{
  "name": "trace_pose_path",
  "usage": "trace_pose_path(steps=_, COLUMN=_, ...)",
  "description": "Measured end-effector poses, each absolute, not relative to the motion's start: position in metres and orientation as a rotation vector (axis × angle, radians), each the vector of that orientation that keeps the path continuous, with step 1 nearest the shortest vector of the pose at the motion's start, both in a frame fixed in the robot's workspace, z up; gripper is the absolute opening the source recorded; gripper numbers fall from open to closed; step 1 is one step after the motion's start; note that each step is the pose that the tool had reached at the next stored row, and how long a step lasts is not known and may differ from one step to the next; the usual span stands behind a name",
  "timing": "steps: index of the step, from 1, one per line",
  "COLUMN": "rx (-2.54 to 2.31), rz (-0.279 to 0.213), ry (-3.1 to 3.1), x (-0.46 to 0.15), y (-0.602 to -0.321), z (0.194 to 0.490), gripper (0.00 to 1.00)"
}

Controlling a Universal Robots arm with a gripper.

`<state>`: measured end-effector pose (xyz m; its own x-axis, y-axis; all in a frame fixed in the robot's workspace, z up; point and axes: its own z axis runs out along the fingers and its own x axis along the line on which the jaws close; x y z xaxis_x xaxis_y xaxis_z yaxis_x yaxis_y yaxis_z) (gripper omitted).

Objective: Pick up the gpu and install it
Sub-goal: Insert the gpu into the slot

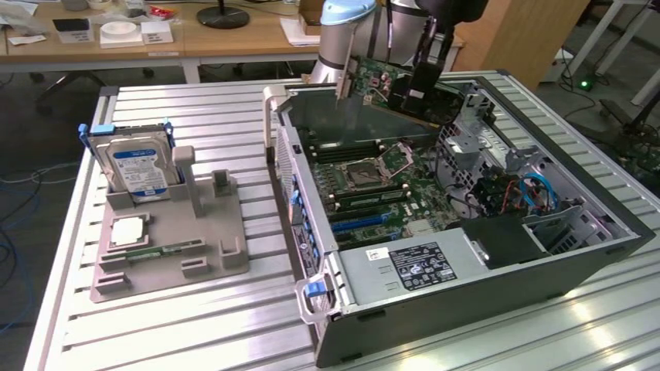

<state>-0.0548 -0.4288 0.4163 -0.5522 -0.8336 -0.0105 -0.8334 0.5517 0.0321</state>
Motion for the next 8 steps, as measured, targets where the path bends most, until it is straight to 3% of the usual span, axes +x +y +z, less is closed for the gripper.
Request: trace_pose_path(steps=8, rx=1.532, rz=-0.052, ry=-2.735, x=-0.0548, y=-0.4292, z=0.4163, gripper=0.27)
